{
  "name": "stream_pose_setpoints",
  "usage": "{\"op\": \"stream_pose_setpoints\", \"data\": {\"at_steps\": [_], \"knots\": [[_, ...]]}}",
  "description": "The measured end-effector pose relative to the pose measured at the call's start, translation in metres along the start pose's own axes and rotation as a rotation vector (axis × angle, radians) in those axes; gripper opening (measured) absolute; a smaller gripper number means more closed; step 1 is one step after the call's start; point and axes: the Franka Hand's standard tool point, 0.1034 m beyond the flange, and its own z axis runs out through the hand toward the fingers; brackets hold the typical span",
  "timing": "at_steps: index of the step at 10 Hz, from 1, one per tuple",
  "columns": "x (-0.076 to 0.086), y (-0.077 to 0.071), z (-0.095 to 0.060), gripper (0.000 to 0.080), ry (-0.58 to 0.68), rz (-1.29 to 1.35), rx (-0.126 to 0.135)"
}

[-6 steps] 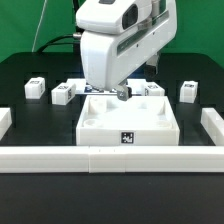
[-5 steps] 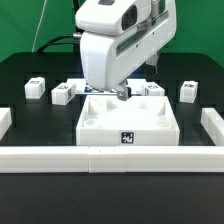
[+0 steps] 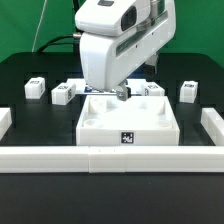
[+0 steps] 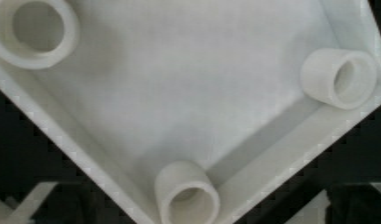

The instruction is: Assemble one leg

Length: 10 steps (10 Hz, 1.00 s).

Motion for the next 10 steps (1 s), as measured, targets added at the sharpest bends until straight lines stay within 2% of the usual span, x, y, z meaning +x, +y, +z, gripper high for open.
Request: {"op": "stream_pose_setpoints", "data": {"at_steps": [4,5,6,7,9,10], "knots": [[0.000,0.000,-0.002,0.0650,-0.002,-0.005,-0.006],[0.000,-0.002,-0.009,0.0650,0.006,-0.030,-0.032],[-0.004,-0.002,-0.007,0.0650,0.040,-0.107,-0.096],[-0.014,-0.009,-0.001,0.0650,0.043,-0.157,-0.116],[-0.019,-0.013,0.003,0.0650,0.039,-0.279,-0.145],[-0.022,-0.015,0.005,0.0650,0.033,-0.290,-0.141]]}}
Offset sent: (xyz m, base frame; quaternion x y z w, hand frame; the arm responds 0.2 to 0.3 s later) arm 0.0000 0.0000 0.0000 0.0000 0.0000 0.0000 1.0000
